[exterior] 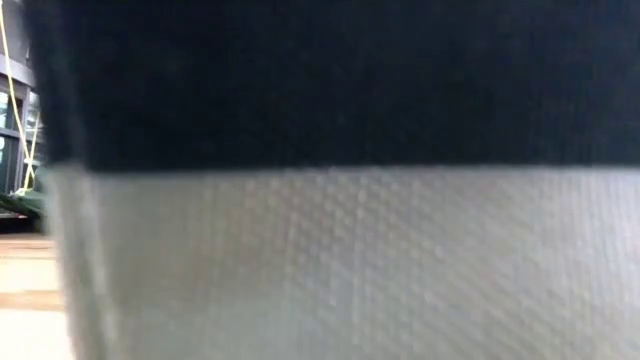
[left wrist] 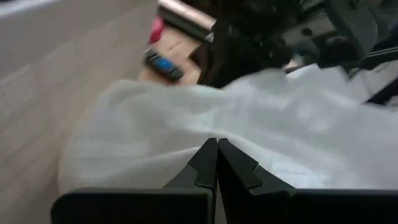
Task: Sort clothes
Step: Put the white shirt into the blue laundry bin
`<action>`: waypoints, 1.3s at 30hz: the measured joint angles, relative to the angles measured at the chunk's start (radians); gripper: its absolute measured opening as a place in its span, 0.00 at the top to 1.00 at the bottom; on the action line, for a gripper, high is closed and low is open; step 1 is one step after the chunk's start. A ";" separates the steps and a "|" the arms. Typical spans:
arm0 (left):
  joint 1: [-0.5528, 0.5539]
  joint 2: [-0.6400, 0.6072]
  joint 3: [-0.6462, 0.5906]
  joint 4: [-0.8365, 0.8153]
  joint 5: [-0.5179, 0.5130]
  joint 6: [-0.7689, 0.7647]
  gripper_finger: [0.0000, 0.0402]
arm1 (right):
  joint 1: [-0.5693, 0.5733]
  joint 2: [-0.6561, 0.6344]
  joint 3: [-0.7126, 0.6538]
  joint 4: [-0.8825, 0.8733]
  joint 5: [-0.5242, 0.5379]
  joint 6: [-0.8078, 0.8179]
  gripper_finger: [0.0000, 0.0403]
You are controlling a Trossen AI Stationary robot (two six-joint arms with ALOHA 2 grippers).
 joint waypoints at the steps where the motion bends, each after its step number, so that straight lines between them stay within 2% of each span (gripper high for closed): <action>1: 0.000 0.000 0.000 0.023 0.011 0.017 1.00 | 0.008 0.000 0.005 0.022 0.000 -0.006 1.00; 5: -0.002 -0.001 0.000 0.118 0.084 0.067 1.00 | 0.048 -0.004 0.063 0.063 0.000 -0.081 1.00; 10: -0.032 -0.005 0.000 0.209 0.230 0.070 1.00 | 0.125 -0.004 0.174 0.037 -0.024 -0.197 1.00; 15: -0.099 0.004 0.000 0.205 0.266 0.063 1.00 | 0.238 -0.005 0.233 -0.036 -0.054 -0.213 1.00; 19: -0.146 0.045 0.000 0.195 0.268 0.025 1.00 | 0.318 0.038 0.233 -0.119 -0.031 -0.110 1.00; 22: -0.171 0.090 0.000 0.194 0.288 -0.038 1.00 | 0.363 0.121 0.233 -0.122 -0.030 -0.027 1.00; 27: -0.184 0.117 0.001 0.200 0.511 -0.131 1.00 | 0.430 0.274 0.234 -0.060 -0.058 0.139 1.00; 31: -0.183 0.077 0.000 0.194 0.593 -0.158 1.00 | 0.468 0.385 0.240 -0.096 -0.106 0.253 1.00; 36: -0.151 -0.014 0.000 0.181 0.596 -0.127 1.00 | 0.480 0.482 0.247 -0.095 -0.189 0.388 1.00; 39: -0.126 -0.105 0.000 0.089 0.568 -0.081 1.00 | 0.474 0.483 0.247 -0.108 -0.194 0.444 1.00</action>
